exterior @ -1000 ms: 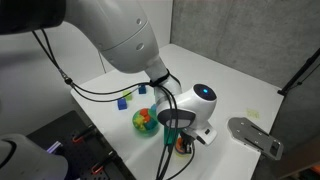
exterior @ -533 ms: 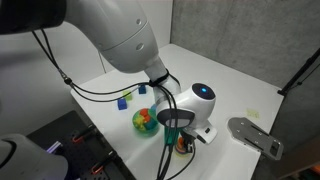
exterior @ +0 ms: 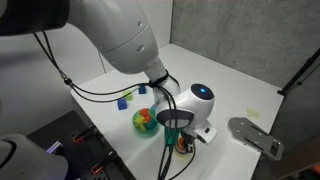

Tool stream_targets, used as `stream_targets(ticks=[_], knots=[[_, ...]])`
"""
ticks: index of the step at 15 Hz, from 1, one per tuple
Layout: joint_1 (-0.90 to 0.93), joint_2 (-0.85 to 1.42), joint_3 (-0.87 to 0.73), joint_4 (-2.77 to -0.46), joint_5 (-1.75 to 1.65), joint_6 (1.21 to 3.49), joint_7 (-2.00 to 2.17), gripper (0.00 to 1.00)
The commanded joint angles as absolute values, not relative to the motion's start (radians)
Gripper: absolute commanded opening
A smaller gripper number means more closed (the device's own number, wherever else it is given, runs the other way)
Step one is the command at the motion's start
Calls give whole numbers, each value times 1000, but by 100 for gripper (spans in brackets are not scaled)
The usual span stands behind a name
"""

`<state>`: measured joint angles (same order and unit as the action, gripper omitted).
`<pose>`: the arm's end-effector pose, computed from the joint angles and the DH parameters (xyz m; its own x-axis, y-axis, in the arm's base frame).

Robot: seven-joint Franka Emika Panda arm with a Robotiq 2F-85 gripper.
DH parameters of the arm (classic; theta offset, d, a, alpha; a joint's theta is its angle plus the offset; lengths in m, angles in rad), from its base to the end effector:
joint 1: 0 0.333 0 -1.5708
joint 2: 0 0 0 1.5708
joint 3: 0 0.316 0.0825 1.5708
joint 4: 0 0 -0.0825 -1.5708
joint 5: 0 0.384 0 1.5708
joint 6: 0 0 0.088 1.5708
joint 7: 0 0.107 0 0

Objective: Pick up the orange bowl and stack it onto the stacked bowls on the bottle right of the worktop

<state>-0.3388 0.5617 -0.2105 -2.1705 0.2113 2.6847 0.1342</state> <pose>0.4643 -0.2979 0.1332 0.6634 -0.7480 -0.0210 -0.7475 -0.6637 0.0270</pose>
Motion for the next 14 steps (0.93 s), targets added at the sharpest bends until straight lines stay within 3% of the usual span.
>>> stream_targets(ticks=[1, 10, 14], knots=[[-347, 565, -204, -2175, 218, 2697, 107, 25], [-348, 537, -203, -2186, 216, 2695, 91, 97], [-352, 524, -187, -2183, 226, 2701, 75, 100]])
